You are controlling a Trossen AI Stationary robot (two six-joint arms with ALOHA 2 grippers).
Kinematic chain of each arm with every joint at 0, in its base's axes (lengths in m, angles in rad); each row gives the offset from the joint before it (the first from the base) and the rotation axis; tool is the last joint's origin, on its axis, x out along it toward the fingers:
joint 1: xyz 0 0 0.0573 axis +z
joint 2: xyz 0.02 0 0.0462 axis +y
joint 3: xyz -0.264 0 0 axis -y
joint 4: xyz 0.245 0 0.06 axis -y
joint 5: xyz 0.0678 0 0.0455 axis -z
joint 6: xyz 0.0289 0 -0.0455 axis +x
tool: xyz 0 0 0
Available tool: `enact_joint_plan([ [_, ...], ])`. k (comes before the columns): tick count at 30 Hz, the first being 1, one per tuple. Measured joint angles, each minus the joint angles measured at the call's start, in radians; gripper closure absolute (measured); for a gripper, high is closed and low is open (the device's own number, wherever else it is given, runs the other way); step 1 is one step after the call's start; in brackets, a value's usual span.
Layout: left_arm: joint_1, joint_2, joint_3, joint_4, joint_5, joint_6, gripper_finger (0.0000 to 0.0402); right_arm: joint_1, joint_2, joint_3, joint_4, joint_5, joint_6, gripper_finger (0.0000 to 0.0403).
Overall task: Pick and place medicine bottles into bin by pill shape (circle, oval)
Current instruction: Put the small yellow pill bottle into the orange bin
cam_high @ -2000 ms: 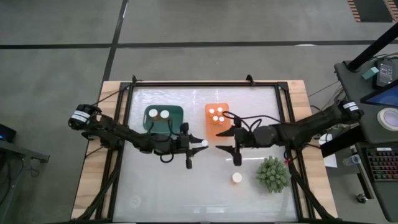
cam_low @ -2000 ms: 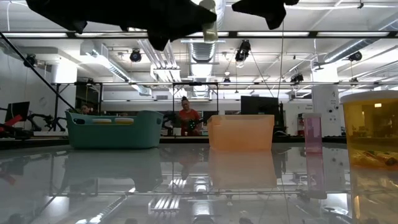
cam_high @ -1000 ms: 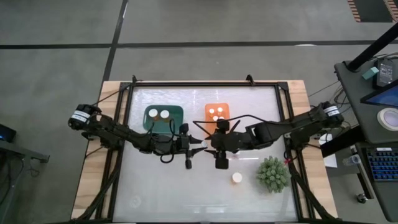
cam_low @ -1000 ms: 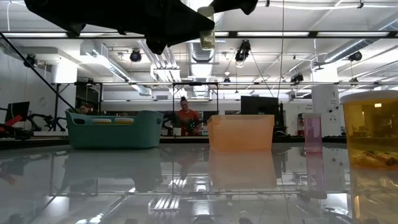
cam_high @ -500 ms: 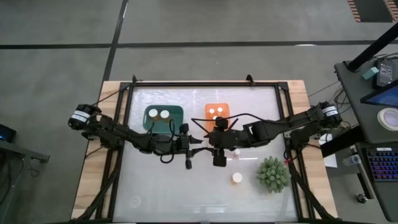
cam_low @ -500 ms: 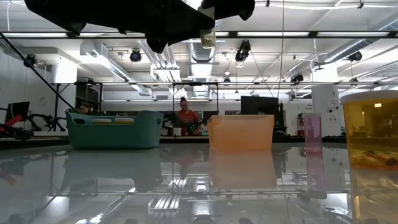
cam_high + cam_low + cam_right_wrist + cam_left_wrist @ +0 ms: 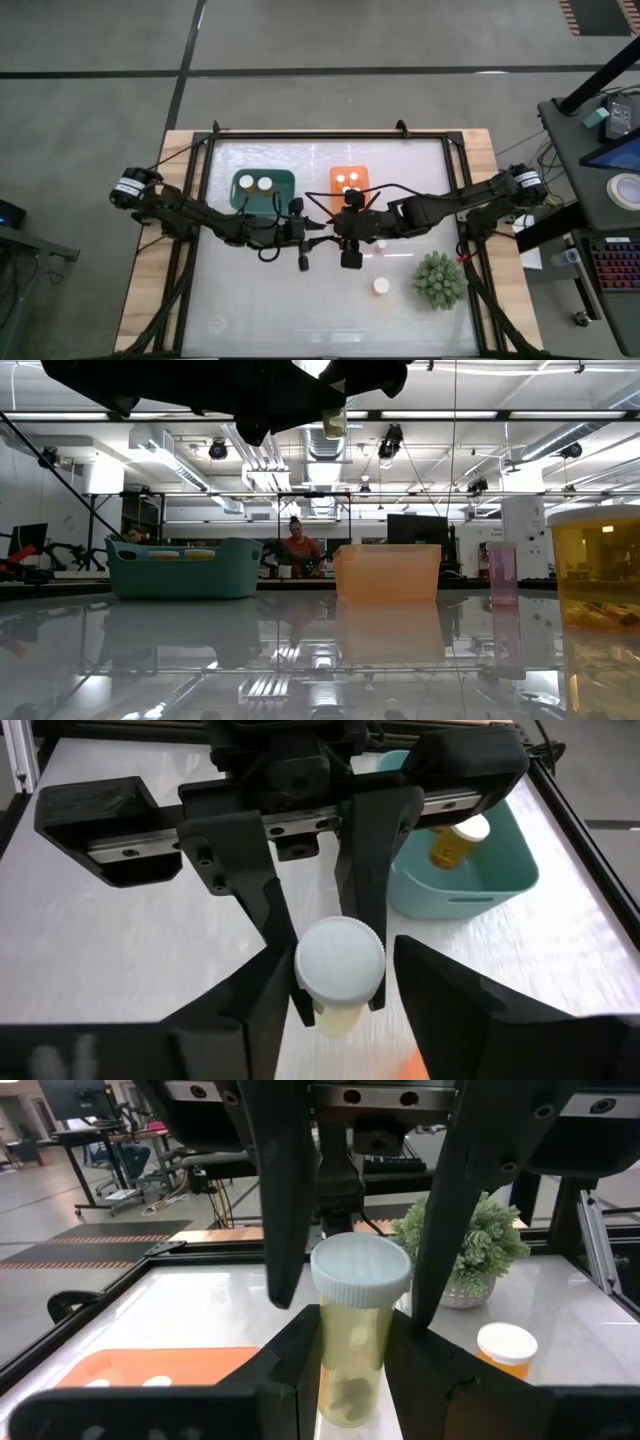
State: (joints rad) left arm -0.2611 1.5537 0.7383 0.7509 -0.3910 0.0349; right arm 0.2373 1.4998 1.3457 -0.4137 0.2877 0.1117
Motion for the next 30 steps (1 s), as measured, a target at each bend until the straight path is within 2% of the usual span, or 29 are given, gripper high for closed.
enact_joint_plan([
  [9, 0.000, 0.000, 0.000, 0.000, -0.001, -0.001, 0.0317, 0.000, 0.001, 0.000, 0.000, -0.003, 0.001, 0.0293],
  [17, 0.000, -0.032, -0.009, -0.016, 0.001, 0.019, 0.0239, 0.000, 0.001, 0.001, 0.002, 0.003, 0.000, 0.0284],
  [22, 0.000, -0.125, -0.022, -0.131, 0.006, 0.094, 0.0204, -0.009, -0.008, 0.000, -0.013, 0.005, 0.006, 0.0287],
  [30, 0.000, -0.312, -0.104, -0.193, 0.002, 0.187, 0.0197, -0.066, -0.019, -0.028, -0.049, 0.031, 0.034, 0.0284],
])
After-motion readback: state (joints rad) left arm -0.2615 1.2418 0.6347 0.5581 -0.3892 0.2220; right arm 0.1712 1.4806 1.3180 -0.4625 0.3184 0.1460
